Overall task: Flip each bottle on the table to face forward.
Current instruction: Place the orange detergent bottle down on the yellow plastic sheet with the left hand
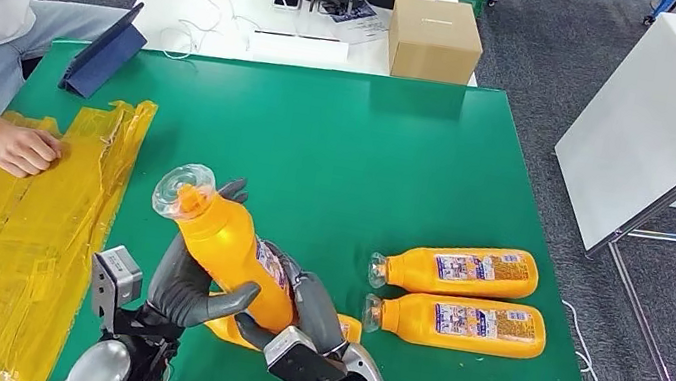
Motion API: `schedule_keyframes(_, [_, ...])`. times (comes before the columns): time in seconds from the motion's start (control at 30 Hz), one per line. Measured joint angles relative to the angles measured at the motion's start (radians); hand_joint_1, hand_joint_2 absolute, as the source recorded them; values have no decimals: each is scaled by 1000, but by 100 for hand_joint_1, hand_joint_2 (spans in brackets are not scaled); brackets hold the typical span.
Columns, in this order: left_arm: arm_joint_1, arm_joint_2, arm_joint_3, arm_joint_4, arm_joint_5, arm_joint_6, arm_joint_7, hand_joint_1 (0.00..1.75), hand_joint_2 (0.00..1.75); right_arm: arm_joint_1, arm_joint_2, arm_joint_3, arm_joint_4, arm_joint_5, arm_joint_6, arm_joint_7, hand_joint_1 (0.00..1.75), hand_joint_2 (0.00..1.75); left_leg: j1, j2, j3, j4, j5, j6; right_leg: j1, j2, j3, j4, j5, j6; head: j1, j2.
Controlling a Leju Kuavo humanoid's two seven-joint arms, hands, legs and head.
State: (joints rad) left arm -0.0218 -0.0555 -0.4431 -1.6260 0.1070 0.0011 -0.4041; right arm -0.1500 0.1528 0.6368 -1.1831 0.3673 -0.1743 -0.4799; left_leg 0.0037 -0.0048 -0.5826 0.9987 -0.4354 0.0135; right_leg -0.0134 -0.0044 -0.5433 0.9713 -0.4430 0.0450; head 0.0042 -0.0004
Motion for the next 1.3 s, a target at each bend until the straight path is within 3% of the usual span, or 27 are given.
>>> schedule_keyframes(0.23, [-2, 17, -30, -17, -31, -7, -8, 0, 175, -21, -2, -36, 22, -47, -10, 1, 175, 175, 0, 0, 0, 0, 0, 0, 0, 0, 0, 0, 0, 0, 0, 0])
schedule_keyframes(0.43, [-7, 22, -42, -17, -33, -5, -8, 3, 175, -30, 7, -41, 41, 2, -28, -6, 175, 175, 0, 0, 0, 0, 0, 0, 0, 0, 0, 0, 0, 0, 0, 0])
schedule_keyframes(0.53, [-9, 24, -44, -17, -33, -4, -8, 109, 175, -32, 12, -39, 47, 20, -33, -7, 175, 175, 0, 0, 0, 0, 0, 0, 0, 0, 0, 0, 0, 0, 0, 0])
schedule_keyframes(0.57, [-9, 24, -44, -17, -33, -4, -8, 110, 175, -32, 13, -37, 48, 26, -33, -7, 175, 175, 0, 0, 0, 0, 0, 0, 0, 0, 0, 0, 0, 0, 0, 0])
schedule_keyframes(0.67, [-9, 24, -44, -16, -32, -1, -8, 4, 175, -31, 15, -23, 48, 42, -33, -7, 175, 175, 0, 0, 0, 0, 0, 0, 0, 0, 0, 0, 0, 0, 0, 0])
schedule_keyframes(0.97, [-11, 24, -32, -6, -27, 17, -1, 0, 175, -30, 13, 50, 27, 85, -27, 2, 175, 175, 0, 0, 0, 0, 0, 0, 0, 0, 0, 0, 0, 0, 0, 0])
schedule_keyframes(1.3, [-9, 24, -25, -6, -26, 17, -1, 0, 175, -30, 11, 62, 23, 86, -27, 4, 175, 175, 0, 0, 0, 0, 0, 0, 0, 0, 0, 0, 0, 0, 0, 0])
